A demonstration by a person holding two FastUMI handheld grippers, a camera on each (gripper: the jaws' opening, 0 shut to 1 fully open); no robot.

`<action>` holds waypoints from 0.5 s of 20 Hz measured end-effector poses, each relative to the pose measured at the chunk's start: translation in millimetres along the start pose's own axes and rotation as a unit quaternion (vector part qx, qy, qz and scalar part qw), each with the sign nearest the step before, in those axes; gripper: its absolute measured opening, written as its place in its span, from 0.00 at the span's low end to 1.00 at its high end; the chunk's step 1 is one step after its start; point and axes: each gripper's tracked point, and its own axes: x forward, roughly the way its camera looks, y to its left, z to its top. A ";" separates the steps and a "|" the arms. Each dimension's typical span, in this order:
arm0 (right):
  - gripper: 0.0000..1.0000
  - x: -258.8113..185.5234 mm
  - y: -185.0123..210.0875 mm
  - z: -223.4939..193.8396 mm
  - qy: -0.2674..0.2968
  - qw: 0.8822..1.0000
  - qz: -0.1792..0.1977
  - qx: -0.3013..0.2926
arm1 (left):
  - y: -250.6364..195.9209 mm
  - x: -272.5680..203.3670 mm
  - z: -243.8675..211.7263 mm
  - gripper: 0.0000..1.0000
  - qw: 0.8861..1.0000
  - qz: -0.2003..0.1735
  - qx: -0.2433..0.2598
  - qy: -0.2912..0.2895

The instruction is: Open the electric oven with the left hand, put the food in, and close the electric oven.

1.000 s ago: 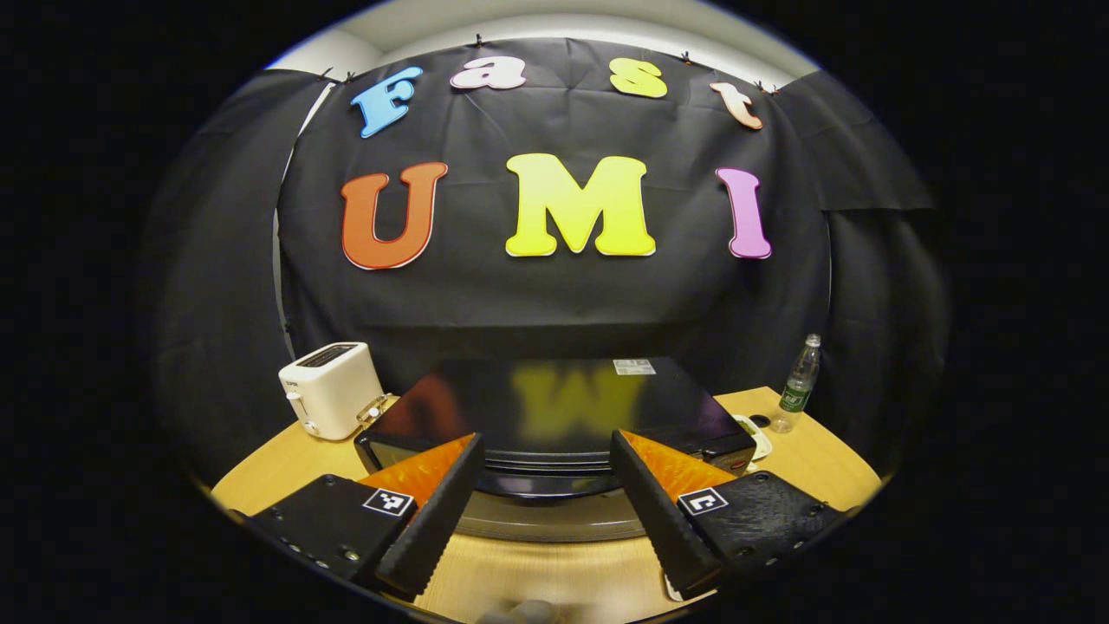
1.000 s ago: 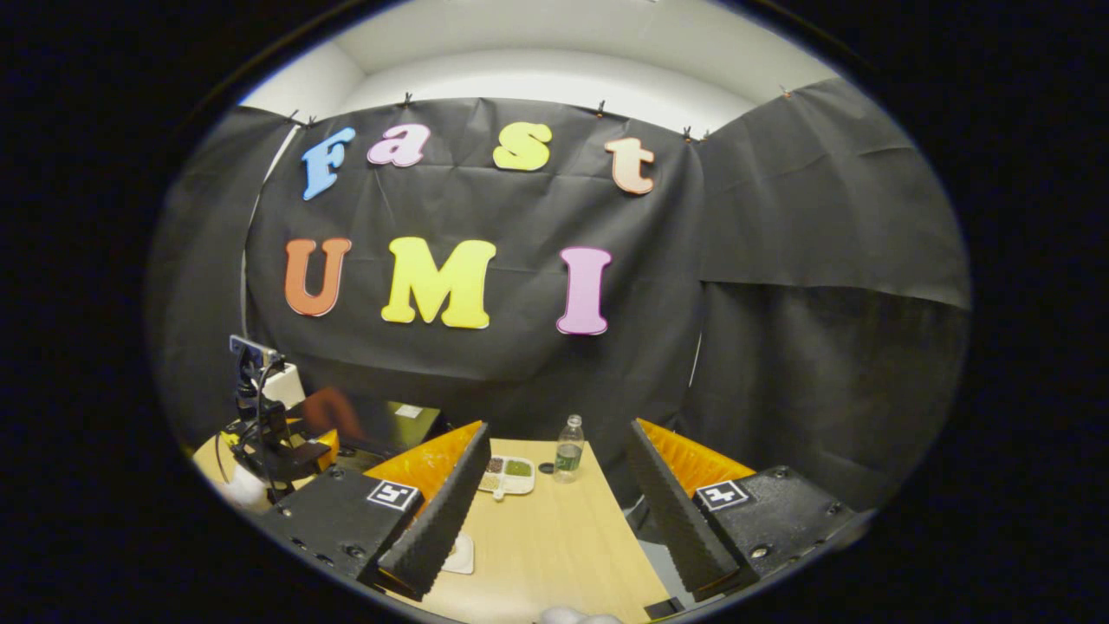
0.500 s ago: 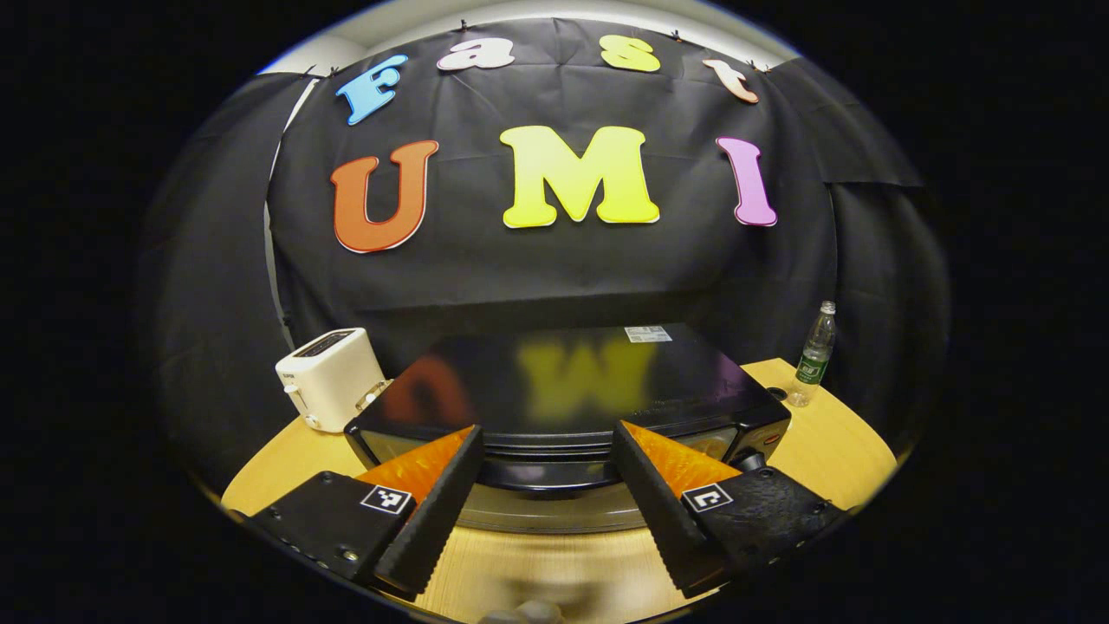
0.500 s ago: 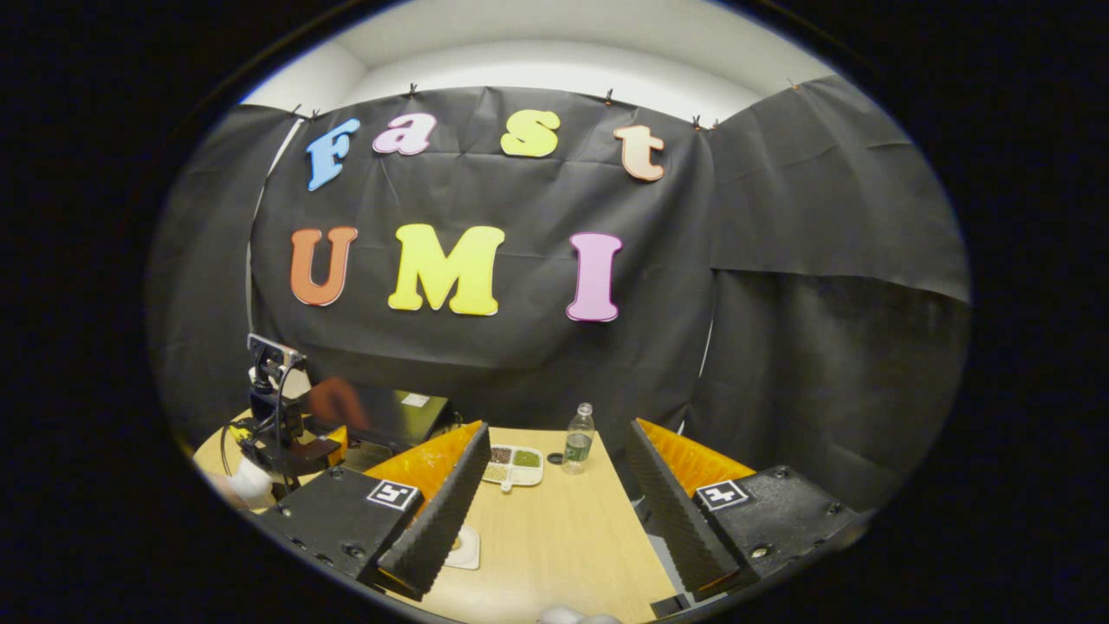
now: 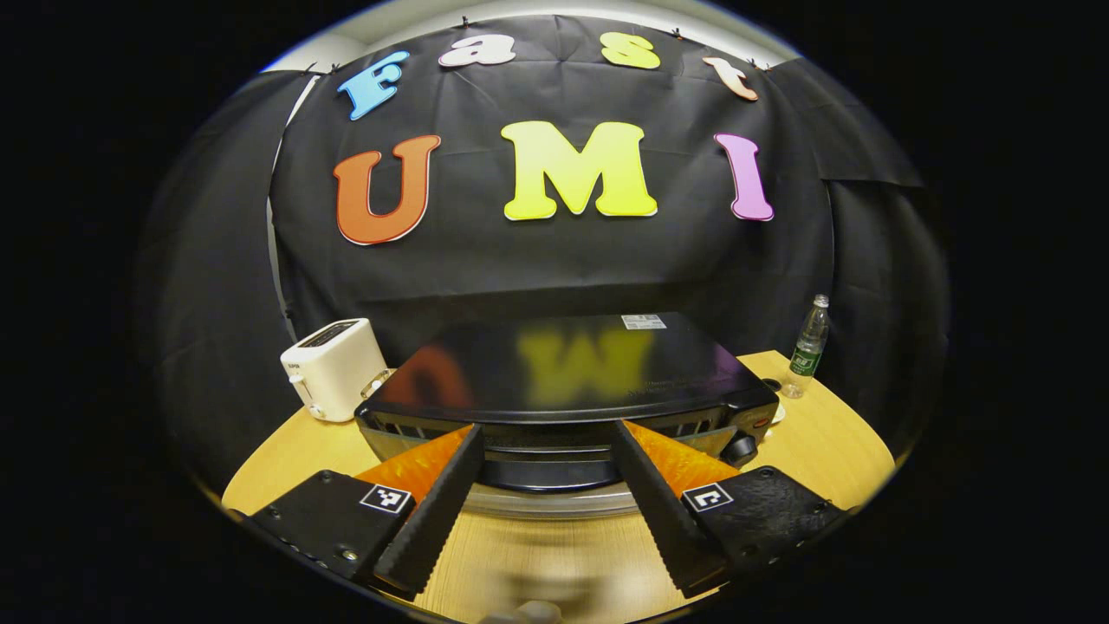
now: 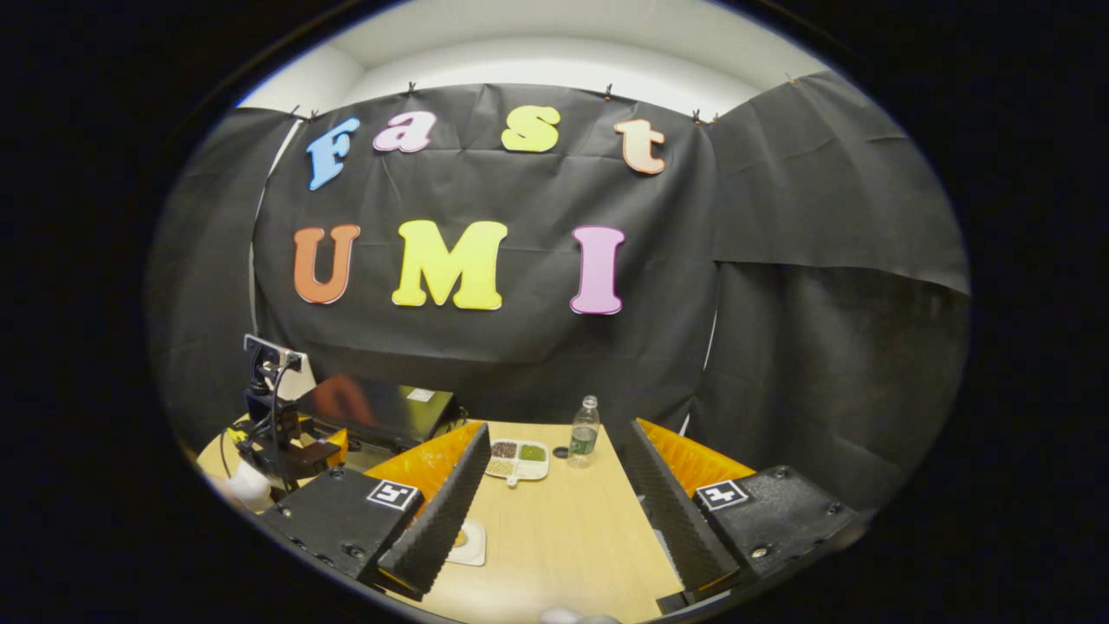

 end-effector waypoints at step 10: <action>1.00 -6.7 19.7 -13.6 0.009 1.000 0.028 -0.006 | -0.2 -57.1 -59.6 0.98 1.000 -0.010 -0.002 0.029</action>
